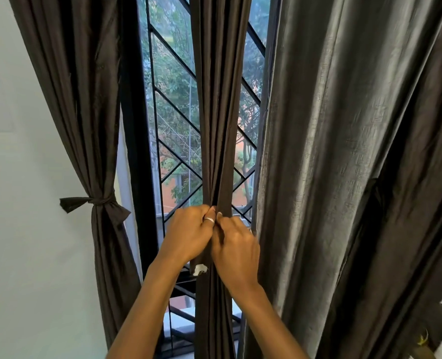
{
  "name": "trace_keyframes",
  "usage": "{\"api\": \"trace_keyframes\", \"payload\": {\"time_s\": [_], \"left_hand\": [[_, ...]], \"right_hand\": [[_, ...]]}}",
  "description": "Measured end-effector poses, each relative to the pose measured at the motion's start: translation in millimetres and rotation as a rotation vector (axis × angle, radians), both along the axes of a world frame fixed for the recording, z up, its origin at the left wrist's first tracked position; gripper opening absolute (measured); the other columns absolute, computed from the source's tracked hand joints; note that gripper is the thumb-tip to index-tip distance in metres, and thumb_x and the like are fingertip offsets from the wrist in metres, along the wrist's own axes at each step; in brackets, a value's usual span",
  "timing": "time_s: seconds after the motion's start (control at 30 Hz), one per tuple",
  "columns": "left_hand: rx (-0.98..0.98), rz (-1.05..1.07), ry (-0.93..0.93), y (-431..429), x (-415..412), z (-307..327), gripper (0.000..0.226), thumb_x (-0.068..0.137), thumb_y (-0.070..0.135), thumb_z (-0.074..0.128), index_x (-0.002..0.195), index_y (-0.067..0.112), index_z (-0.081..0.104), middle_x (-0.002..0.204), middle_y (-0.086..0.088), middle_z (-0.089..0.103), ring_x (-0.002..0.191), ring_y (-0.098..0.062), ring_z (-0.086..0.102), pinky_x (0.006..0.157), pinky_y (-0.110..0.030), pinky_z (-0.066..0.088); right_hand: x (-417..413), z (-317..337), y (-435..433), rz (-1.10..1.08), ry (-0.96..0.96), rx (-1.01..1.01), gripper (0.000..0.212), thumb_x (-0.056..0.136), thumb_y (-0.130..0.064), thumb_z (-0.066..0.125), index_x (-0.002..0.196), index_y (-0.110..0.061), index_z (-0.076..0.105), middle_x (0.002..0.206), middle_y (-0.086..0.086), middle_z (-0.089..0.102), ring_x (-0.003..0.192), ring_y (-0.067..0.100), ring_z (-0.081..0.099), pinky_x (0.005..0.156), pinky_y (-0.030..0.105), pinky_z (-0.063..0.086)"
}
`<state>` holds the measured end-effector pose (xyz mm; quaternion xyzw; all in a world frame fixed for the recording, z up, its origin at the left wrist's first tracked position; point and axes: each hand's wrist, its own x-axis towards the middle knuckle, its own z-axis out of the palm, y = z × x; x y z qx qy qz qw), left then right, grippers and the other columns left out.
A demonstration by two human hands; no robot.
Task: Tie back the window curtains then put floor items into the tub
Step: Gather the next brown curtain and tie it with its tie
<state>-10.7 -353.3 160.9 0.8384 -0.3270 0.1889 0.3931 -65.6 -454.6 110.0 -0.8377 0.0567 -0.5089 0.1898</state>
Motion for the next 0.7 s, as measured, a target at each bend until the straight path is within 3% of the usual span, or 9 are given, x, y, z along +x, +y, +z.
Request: {"api": "trace_keyframes", "payload": {"time_s": [0.1, 0.2, 0.33, 0.43, 0.53, 0.6, 0.7], "left_hand": [[-0.050, -0.023, 0.118, 0, -6, 4, 0.048, 0.101, 0.042, 0.048, 0.058, 0.023, 0.057, 0.052, 0.002, 0.055, 0.055, -0.016, 0.058, 0.059, -0.032, 0.047], [-0.006, 0.040, 0.104, -4, -11, 10, 0.066, 0.093, 0.065, 0.047, 0.066, 0.006, 0.059, 0.056, -0.012, 0.058, 0.054, -0.021, 0.058, 0.058, -0.039, 0.049], [0.028, 0.114, 0.057, -9, -11, 13, 0.047, 0.100, 0.045, 0.050, 0.074, 0.006, 0.057, 0.062, -0.010, 0.060, 0.062, -0.025, 0.061, 0.066, -0.048, 0.053], [0.080, 0.118, 0.062, -6, -8, 14, 0.039, 0.103, 0.038, 0.046, 0.079, 0.008, 0.056, 0.070, -0.009, 0.061, 0.069, -0.027, 0.061, 0.070, -0.047, 0.052], [0.074, 0.058, 0.076, 2, -5, 14, 0.041, 0.103, 0.041, 0.045, 0.080, 0.008, 0.054, 0.072, -0.011, 0.059, 0.069, -0.028, 0.059, 0.069, -0.049, 0.049], [0.054, -0.028, 0.123, 10, -4, 11, 0.041, 0.102, 0.044, 0.045, 0.081, 0.009, 0.053, 0.074, -0.014, 0.059, 0.069, -0.028, 0.059, 0.068, -0.047, 0.049], [-0.001, -0.204, 0.249, 23, -4, 10, 0.055, 0.094, 0.064, 0.044, 0.098, 0.012, 0.060, 0.093, -0.019, 0.066, 0.085, -0.032, 0.066, 0.082, -0.053, 0.055]], "right_hand": [[1, -2, 2, -0.042, 0.006, -0.033, 0.013, 0.095, -0.022, 0.064, 0.105, -0.016, 0.071, 0.079, 0.000, 0.060, 0.056, 0.020, 0.060, 0.044, 0.036, 0.047], [1, -3, 2, -0.035, 0.001, -0.048, 0.006, 0.089, -0.016, 0.072, 0.093, -0.012, 0.070, 0.075, 0.002, 0.060, 0.049, 0.018, 0.056, 0.042, 0.025, 0.036], [-3, -2, 2, 0.022, 0.000, -0.038, 0.002, 0.088, -0.013, 0.070, 0.090, -0.014, 0.070, 0.076, 0.001, 0.060, 0.052, 0.015, 0.056, 0.049, 0.019, 0.030], [-3, 3, -11, 0.208, 0.059, 0.040, 0.015, 0.092, -0.024, 0.065, 0.103, -0.020, 0.074, 0.081, -0.004, 0.063, 0.067, 0.008, 0.059, 0.057, 0.018, 0.039], [-6, 12, -35, 0.406, 0.058, 0.249, 0.026, 0.091, -0.036, 0.070, 0.113, -0.024, 0.075, 0.100, -0.009, 0.070, 0.092, 0.004, 0.066, 0.081, 0.025, 0.054], [-2, 20, -54, 0.412, 0.023, 0.433, 0.030, 0.089, -0.038, 0.074, 0.115, -0.023, 0.073, 0.108, -0.009, 0.069, 0.101, 0.003, 0.064, 0.091, 0.031, 0.055], [11, 35, -80, 0.536, 0.163, 0.702, 0.066, 0.078, -0.055, 0.078, 0.134, -0.030, 0.057, 0.134, -0.011, 0.060, 0.125, 0.004, 0.054, 0.107, 0.034, 0.047]]}}
